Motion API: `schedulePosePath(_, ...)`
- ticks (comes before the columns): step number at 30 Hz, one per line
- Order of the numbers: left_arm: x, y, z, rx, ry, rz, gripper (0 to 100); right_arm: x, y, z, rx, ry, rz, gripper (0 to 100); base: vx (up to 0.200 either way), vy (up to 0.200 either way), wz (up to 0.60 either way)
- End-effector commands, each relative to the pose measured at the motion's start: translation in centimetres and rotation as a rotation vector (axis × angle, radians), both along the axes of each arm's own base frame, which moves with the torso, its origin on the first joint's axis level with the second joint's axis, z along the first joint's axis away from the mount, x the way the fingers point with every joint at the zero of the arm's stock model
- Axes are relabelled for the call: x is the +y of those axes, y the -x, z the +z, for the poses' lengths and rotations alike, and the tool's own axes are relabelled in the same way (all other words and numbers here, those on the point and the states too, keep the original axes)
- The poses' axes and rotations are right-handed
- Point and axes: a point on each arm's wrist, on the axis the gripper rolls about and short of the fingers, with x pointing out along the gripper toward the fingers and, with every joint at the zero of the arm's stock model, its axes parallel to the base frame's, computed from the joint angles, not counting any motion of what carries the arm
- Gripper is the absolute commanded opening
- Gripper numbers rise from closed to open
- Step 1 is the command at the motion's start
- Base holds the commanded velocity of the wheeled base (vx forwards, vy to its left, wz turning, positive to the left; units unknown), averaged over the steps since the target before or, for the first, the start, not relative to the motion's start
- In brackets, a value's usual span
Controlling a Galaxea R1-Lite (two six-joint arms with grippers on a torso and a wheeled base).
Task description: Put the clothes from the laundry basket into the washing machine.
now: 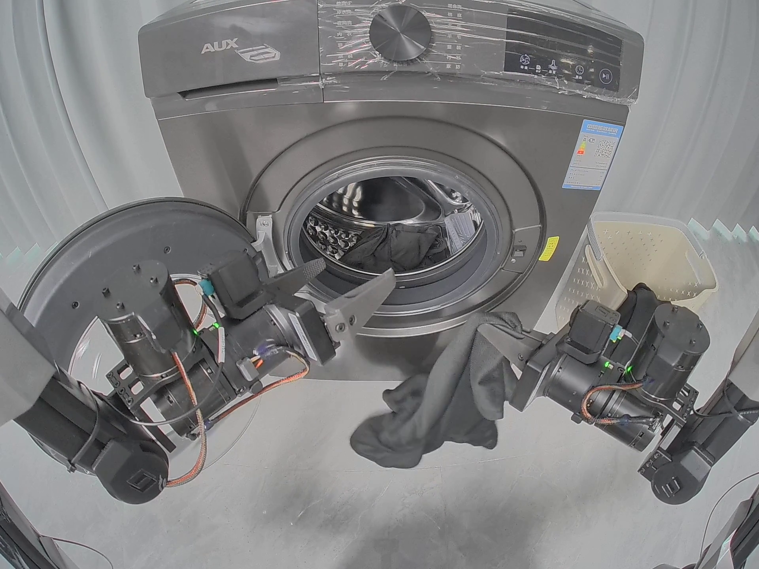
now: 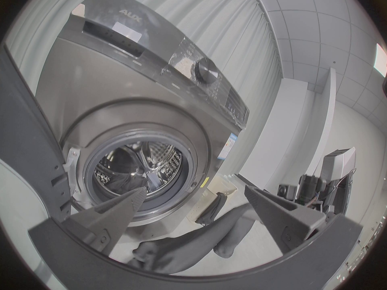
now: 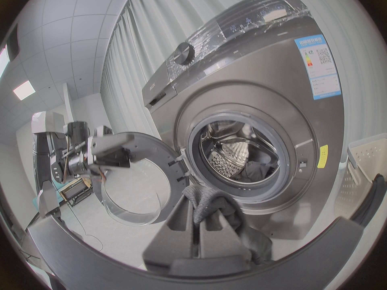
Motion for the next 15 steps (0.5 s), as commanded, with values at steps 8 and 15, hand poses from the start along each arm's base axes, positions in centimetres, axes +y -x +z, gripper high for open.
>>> schedulePosePath(8,0.2,0.3,-3.0,0.081,-0.056,0.004,100,0.0,-0.1,1.0,-0.036,-0.023,0.001,0,0.0,0.0,0.0)
schedulePosePath(15,0.6,-0.4,-4.8,0.098,-0.073,0.029,100,0.3,0.5,2.2,-0.074,-0.049,0.028,0,0.0,0.0,0.0)
